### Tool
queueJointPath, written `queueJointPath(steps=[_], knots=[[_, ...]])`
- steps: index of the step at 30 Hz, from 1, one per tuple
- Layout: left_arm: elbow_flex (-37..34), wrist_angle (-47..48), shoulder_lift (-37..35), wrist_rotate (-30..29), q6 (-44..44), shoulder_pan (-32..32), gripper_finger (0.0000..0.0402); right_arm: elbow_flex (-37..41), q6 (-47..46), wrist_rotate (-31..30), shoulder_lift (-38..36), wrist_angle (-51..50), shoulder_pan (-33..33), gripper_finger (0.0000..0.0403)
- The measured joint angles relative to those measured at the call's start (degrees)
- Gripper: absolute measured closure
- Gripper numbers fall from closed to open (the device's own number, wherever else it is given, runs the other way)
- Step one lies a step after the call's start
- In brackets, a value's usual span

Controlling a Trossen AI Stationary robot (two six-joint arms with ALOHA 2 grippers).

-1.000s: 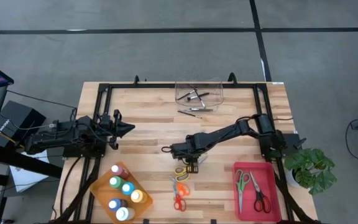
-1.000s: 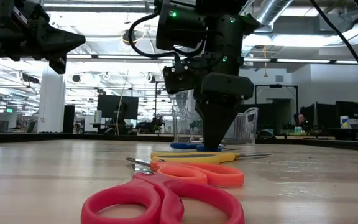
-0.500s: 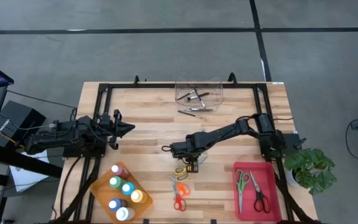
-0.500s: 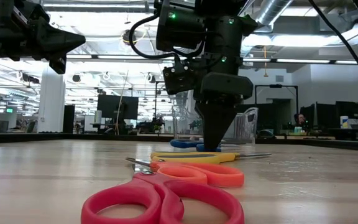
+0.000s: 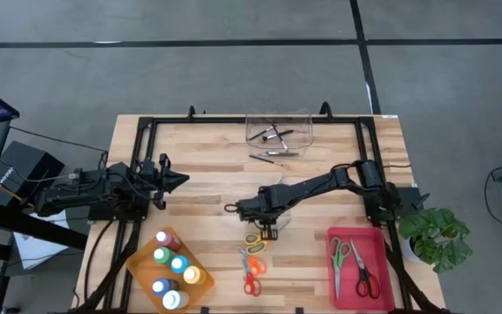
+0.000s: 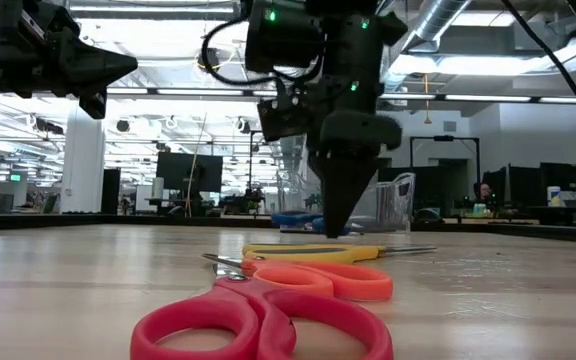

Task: Pick & Place Paint Supplies
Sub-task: Put the blue scissor into the red bin

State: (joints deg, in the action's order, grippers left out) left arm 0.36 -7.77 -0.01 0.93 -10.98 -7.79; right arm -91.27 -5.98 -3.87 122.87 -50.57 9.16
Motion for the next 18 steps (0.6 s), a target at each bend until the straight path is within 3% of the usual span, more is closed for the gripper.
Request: queueJointPath(steps=[10, 18], knots=[[0.00, 0.00, 0.00, -0.01, 0.00, 0.00, 0.0402, -8.87, 0.65, 0.92, -0.17, -10.18, 5.35, 0.0388], [0.00, 0.00, 0.00, -0.01, 0.00, -0.01, 0.0402, -14.77, 0.39, 7.73, -7.05, -13.49, 15.16, 0.0388]])
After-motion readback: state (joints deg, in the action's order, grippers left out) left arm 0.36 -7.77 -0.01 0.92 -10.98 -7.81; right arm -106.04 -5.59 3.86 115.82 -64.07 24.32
